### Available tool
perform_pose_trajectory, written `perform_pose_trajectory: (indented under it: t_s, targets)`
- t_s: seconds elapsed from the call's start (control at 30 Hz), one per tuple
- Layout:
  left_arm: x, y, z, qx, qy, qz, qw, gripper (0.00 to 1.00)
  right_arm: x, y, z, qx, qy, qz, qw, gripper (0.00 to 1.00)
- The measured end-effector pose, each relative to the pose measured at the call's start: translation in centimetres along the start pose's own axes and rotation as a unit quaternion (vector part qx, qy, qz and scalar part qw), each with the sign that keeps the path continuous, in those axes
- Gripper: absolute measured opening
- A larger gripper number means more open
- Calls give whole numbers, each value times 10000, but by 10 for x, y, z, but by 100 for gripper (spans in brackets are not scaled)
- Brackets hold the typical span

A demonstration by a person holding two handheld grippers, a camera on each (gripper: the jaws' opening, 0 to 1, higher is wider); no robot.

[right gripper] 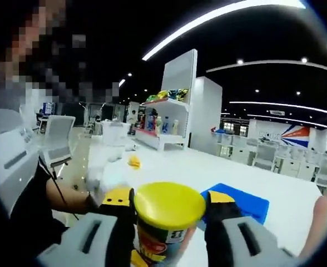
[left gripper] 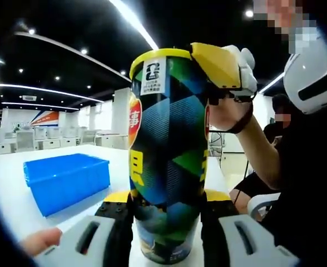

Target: Open the lid of the chip container on the table, take out the chips, place them into the box in front of the container, and close the lid

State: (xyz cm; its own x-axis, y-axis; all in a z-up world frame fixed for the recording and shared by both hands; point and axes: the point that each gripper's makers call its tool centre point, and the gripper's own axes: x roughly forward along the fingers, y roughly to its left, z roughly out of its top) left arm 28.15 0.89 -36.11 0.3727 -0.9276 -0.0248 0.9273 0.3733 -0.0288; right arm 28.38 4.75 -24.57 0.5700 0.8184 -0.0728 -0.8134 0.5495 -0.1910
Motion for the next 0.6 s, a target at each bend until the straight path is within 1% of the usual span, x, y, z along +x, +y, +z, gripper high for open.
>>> perform_pose_trajectory:
  t_s: [0.03,0.07,0.37,0.4,0.6]
  targets:
    - [0,0,0,-3,2,4,10000,47,0,0,0,-73,-12,-4,10000,45]
    - [0,0,0,-9,1,12,10000,47,0,1,-1,-259,-40,-14,9997,45]
    - [0,0,0,-15,-59,13,10000,47,0,-1,-2,62,-23,-171,9998,42]
    - [1,1,0,-20,-65,14,10000,47,0,-1,-2,145,-20,-194,9997,42]
    - [0,1,0,-17,-93,26,10000,47,-1,-2,-2,461,-73,-166,9988,42]
